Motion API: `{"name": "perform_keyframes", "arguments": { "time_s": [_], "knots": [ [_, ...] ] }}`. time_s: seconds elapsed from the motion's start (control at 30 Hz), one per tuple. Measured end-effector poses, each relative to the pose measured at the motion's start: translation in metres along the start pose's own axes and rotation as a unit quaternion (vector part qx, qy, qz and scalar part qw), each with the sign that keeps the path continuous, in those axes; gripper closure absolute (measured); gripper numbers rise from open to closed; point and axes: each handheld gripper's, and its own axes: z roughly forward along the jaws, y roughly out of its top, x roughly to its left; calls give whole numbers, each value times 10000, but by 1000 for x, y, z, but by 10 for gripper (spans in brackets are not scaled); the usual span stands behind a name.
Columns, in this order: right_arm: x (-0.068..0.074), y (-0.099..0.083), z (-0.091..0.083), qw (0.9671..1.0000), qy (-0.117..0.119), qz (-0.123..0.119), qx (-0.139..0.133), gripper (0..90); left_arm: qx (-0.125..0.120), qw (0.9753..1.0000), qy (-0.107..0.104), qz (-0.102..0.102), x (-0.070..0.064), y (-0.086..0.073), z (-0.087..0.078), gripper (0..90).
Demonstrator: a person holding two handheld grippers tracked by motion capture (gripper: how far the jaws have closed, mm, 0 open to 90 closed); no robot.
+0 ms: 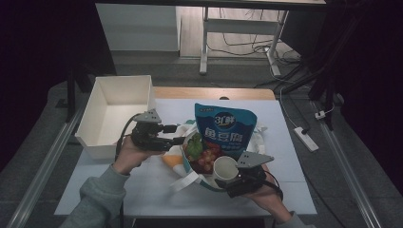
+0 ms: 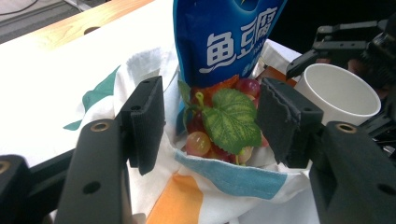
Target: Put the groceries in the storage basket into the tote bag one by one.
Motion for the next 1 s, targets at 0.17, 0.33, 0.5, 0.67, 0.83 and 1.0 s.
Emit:
{"name": "perform_keyframes", "arguments": {
  "time_s": [0.17, 0.33, 0.5, 0.67, 0.83, 1.0],
  "knots": [
    [-2, 5, -9, 9998, 3, 62, -176, 36, -16, 10000, 15, -9, 1, 0, -2, 420],
    [-3, 11, -17, 9992, 3, 76, -386, 37, -32, 10000, 46, -37, 3, -1, -4, 420],
    [-6, 20, -27, 9979, -11, 104, -643, 46, -83, 9999, 88, -60, 6, -1, -9, 420],
    [-14, 31, -40, 9957, -167, 130, -899, 62, -172, 9996, 194, -116, 11, -2, -17, 420],
    [-35, 26, -45, 9948, -398, 318, -885, 86, -223, 9992, 294, -162, 15, -3, -24, 420],
    [-52, 11, -43, 9949, -494, 512, -714, 124, -259, 9986, 417, -184, 21, -3, -34, 419]
  ]
}}
